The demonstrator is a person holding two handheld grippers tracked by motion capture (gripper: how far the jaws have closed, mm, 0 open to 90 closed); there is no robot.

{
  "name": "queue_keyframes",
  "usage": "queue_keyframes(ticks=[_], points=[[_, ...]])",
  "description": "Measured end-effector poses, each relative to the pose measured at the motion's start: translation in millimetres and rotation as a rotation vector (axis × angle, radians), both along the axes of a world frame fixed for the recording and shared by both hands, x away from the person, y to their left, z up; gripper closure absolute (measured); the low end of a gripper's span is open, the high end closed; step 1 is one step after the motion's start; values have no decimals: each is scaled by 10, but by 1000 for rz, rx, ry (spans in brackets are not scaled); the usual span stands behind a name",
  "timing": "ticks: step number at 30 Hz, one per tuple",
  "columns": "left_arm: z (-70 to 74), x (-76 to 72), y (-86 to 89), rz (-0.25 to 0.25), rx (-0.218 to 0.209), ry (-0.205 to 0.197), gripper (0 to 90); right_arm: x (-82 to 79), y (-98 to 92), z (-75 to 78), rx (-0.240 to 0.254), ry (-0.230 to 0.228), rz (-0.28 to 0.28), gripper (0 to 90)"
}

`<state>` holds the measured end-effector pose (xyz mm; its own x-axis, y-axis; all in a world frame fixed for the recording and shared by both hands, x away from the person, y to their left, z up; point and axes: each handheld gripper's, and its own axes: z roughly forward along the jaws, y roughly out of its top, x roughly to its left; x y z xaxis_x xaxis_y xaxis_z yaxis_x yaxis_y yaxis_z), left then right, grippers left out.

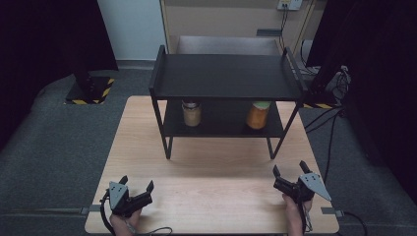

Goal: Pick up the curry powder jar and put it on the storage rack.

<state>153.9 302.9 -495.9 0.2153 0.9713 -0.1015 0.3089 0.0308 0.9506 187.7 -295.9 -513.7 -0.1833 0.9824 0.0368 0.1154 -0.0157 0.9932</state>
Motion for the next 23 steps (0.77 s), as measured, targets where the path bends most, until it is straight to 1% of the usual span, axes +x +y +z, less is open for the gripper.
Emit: queue_keyframes(ticks=[7,13,17,19,23], points=[[4,6,0,-2,2,3,0,-71,-39,-105,17,-12,-15,7],[9,11,1,-5,3,6,0,-91,-49,-159,24,-9,-14,7],[13,14,1,-8,7,7,0,-97,-66,-179,33,-19,-10,7],[14,15,-1,-8,9,7,0,-103,-79,-191,49,-23,-12,7],[15,15,-4,-7,10,8,0,-137,-82,-250,71,-54,-23,7]])
